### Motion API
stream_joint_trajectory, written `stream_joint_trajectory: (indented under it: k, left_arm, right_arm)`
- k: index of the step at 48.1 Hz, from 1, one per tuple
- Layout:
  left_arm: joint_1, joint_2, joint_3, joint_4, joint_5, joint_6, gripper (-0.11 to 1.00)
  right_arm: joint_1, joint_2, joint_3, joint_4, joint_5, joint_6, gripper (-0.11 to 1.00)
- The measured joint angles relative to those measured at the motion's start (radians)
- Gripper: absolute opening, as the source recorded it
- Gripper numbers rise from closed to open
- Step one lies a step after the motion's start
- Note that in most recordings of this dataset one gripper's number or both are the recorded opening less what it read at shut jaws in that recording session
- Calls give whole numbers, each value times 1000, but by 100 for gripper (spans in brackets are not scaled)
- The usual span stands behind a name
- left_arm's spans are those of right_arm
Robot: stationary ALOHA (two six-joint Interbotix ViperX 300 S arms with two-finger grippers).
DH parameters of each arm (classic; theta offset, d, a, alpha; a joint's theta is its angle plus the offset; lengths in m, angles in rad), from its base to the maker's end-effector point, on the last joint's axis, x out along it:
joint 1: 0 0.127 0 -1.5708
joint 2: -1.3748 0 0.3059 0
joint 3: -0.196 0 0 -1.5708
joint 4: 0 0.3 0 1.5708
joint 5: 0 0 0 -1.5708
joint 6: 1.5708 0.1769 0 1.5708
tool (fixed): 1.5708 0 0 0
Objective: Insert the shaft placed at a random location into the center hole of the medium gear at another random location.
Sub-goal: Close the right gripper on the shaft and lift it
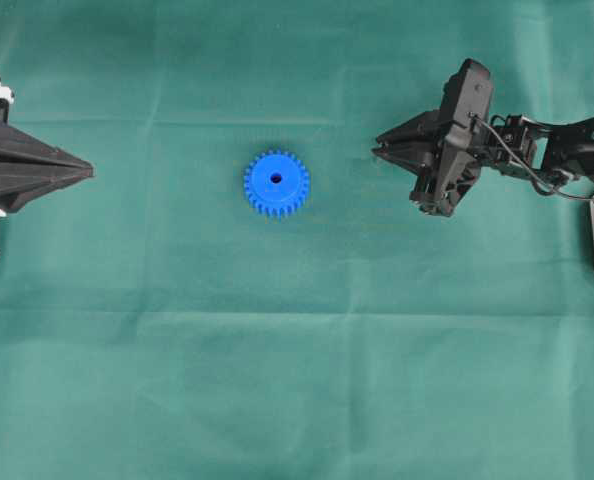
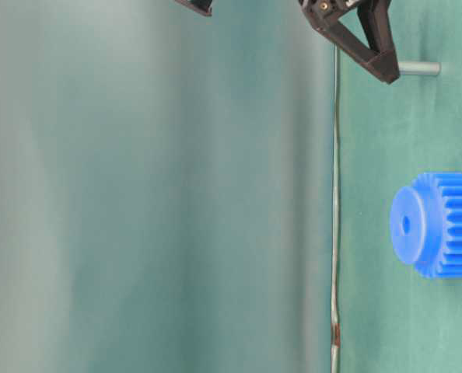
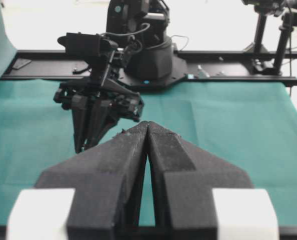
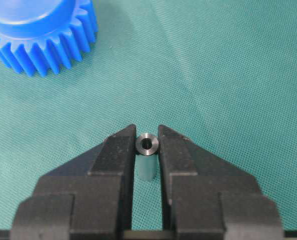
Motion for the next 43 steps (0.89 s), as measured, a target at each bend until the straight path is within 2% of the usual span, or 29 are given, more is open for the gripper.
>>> stream_joint_trajectory:
  k: [9, 26, 43]
  left_arm:
    - [-2, 0, 2, 0, 0, -2, 0]
    - [0, 2, 0, 2, 2, -3, 0]
    - [-2, 0, 2, 0, 2, -3, 0]
  right_arm:
    - [0, -34, -9, 0, 31, 0, 13]
    - [0, -241, -74, 0, 305, 2, 13]
    - [0, -270, -89, 0, 344, 0, 13]
